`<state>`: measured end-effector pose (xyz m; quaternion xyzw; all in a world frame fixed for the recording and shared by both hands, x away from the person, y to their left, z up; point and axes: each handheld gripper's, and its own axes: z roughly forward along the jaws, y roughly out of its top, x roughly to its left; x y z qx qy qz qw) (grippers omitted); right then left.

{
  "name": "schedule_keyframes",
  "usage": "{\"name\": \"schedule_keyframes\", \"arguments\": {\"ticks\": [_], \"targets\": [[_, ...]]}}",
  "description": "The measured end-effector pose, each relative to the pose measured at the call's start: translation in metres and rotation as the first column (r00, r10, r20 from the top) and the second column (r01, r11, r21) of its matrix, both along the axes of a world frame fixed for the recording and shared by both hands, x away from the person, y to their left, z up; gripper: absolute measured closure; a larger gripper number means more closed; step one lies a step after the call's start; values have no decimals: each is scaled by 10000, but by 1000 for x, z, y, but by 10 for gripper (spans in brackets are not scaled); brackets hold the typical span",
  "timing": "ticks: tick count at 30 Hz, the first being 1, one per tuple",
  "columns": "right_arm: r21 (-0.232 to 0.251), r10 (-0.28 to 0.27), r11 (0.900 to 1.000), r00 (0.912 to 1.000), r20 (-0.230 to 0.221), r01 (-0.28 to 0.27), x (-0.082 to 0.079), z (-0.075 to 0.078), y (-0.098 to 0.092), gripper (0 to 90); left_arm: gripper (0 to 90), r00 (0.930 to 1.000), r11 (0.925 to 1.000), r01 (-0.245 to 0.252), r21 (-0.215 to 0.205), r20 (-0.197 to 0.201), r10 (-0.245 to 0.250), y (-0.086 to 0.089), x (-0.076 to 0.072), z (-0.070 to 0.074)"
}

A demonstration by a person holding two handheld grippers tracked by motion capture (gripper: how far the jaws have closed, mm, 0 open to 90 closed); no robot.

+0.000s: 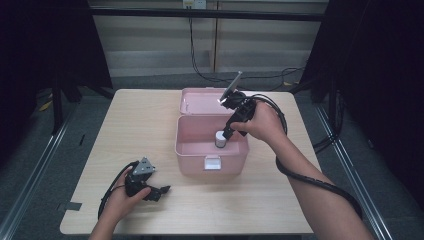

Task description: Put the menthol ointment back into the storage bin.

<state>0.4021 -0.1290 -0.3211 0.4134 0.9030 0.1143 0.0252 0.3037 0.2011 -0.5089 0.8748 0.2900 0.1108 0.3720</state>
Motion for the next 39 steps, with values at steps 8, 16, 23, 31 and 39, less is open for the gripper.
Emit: {"name": "schedule_keyframes", "arguments": {"ticks": [8,16,23,31,39], "targets": [[26,26,10000,9999,146,-26,-7,12,-13,240,79,10000,10000,1,1,1,-1,0,0,0],[302,-97,9995,9992,397,85,-14,18,-32,240,79,10000,10000,-2,-5,1,2,0,0,0],[529,-272,9983,9982,530,244,-21,21,-51,238,79,10000,10000,-4,-1,4,4,0,0,0],[821,-377,9961,9972,641,324,-28,22,-69,237,79,10000,10000,-8,-4,3,8,0,0,0],[969,-377,9948,9970,683,310,-37,21,-84,234,79,10000,10000,-21,-19,23,21,0,0,0]]}}
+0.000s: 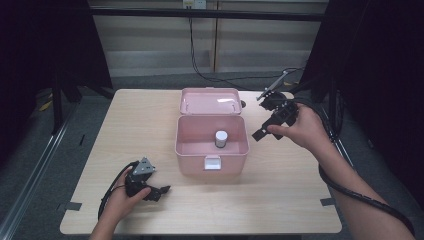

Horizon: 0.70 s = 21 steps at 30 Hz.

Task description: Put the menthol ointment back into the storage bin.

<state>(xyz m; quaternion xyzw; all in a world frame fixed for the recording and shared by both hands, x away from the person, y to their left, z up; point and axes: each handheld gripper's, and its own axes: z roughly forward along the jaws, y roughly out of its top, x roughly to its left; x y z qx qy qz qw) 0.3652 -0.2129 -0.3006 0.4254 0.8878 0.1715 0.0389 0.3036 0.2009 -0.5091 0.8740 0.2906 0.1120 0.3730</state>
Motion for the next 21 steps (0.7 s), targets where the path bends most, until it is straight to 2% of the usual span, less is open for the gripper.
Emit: {"name": "schedule_keyframes", "arguments": {"ticks": [11,21], "targets": [[134,-108,9999,9999,-15,108,-5,-9,-16,231,79,10000,10000,2,3,7,-2,0,0,0],[288,-150,9995,9999,-46,151,-13,-25,-28,229,79,10000,10000,-15,-30,-25,15,0,0,0]]}}
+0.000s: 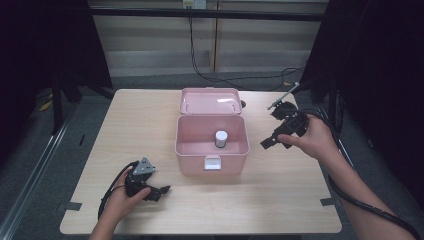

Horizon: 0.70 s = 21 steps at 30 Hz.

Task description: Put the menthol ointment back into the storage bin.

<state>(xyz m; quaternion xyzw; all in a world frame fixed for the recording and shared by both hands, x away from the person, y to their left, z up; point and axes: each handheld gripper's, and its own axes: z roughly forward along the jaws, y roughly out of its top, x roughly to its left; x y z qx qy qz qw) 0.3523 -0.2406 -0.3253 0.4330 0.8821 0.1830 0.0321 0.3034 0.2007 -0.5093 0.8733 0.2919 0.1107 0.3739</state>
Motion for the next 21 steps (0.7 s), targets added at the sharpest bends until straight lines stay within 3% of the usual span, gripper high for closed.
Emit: {"name": "schedule_keyframes", "arguments": {"ticks": [21], "targets": [[231,188,9996,9997,174,-192,-18,-30,-15,223,79,10000,10000,40,60,-5,-40,0,0,0]]}}
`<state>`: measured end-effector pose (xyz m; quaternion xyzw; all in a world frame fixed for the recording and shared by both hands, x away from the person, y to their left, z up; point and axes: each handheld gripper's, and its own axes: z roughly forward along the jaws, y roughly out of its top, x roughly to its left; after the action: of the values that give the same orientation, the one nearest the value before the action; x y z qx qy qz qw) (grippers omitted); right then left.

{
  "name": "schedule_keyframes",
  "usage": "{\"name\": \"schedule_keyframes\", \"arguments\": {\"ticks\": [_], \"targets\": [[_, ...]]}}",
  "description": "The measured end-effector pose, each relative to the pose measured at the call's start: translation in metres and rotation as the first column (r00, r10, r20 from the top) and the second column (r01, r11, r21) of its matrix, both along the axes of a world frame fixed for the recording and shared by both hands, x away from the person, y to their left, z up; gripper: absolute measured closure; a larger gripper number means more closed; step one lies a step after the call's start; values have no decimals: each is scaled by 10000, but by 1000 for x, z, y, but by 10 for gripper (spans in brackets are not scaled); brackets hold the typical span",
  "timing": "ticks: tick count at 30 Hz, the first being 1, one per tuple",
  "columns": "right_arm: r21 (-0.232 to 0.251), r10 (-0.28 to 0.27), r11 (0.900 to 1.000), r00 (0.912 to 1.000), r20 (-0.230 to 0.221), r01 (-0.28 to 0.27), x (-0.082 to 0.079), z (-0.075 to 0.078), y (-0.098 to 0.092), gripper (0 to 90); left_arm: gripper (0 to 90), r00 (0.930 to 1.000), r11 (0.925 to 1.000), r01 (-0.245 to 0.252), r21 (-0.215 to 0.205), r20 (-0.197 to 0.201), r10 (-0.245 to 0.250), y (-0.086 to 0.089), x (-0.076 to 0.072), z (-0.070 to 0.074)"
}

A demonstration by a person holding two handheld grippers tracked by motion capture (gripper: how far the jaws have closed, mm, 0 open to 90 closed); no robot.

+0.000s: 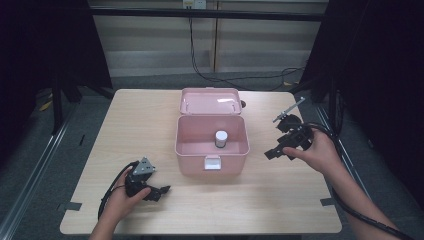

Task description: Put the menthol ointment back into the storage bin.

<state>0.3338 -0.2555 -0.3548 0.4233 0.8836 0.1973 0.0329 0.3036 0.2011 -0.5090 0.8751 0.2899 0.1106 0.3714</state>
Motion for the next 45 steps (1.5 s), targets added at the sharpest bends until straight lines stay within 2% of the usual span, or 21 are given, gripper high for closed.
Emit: {"name": "schedule_keyframes", "arguments": {"ticks": [6,11,18,31,32,36,40,45], "targets": [[-103,186,9998,9998,21,-185,-6,-15,-1,220,79,10000,10000,0,0,18,0,0,0,0],[21,192,9998,9998,10,-192,-11,-25,-5,220,79,10000,10000,-3,-5,17,3,0,0,0],[-8,360,9993,9993,-109,-361,-22,-46,-10,220,79,10000,10000,-62,-22,-6,62,0,-1,0],[493,173,9987,9994,-297,-159,-37,-82,-14,220,79,10000,10000,-36,30,-16,36,0,-1,0],[463,308,9985,9993,-235,-297,-37,-85,-16,220,79,10000,10000,-46,29,-15,46,0,-1,0],[274,280,9992,9995,-159,-276,-40,-91,-16,220,79,10000,10000,-47,27,-14,47,0,-1,0],[620,66,9981,9997,-219,-53,-42,-97,-18,220,79,10000,10000,-52,23,-16,52,0,-1,0],[507,148,9986,9997,-172,-139,-42,-95,-19,220,79,10000,10000,-50,9,2,50,1,-1,0]]}}
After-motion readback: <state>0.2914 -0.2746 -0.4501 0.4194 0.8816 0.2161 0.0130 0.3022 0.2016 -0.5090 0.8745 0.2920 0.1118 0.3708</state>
